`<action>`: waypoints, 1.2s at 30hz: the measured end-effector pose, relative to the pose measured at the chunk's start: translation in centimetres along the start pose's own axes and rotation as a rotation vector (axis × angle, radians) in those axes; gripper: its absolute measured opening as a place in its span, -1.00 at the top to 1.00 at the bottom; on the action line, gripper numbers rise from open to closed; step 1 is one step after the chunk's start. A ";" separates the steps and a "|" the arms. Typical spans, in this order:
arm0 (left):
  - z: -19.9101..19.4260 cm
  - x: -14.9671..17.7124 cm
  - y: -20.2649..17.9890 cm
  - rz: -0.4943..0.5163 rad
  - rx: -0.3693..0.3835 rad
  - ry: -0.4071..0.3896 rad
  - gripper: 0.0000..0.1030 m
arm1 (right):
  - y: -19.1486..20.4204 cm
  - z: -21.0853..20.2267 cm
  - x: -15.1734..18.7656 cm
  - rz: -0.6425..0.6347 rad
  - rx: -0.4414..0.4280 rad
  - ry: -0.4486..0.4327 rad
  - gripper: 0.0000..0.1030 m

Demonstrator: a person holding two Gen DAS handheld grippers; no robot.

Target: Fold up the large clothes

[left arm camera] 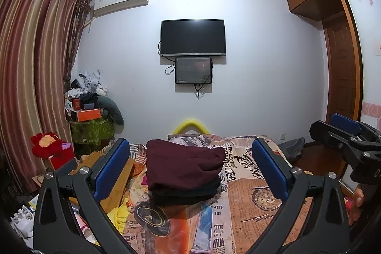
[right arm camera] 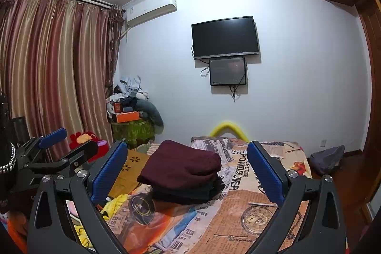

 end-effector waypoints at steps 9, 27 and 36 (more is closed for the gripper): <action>0.6 0.5 0.7 -0.024 -0.013 0.025 -0.99 | 0.1 0.2 0.3 -0.017 0.012 0.022 -0.94; 0.9 0.8 1.0 -0.049 0.012 0.042 -0.99 | 0.1 -0.1 0.1 -0.024 0.017 0.030 -0.94; 1.1 0.8 0.9 -0.057 0.035 0.051 -0.99 | 0.1 -0.2 0.1 -0.020 0.020 0.032 -0.94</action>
Point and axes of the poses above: each gripper's, at about its wrist camera, not at the fingertips, and z roughly the way its jaws point, y to its left, x to its underside, the point moved 3 cm from there along z, roughly the way its jaws point, and after that the axes turned 5 degrees about z, right-handed, at the moved point
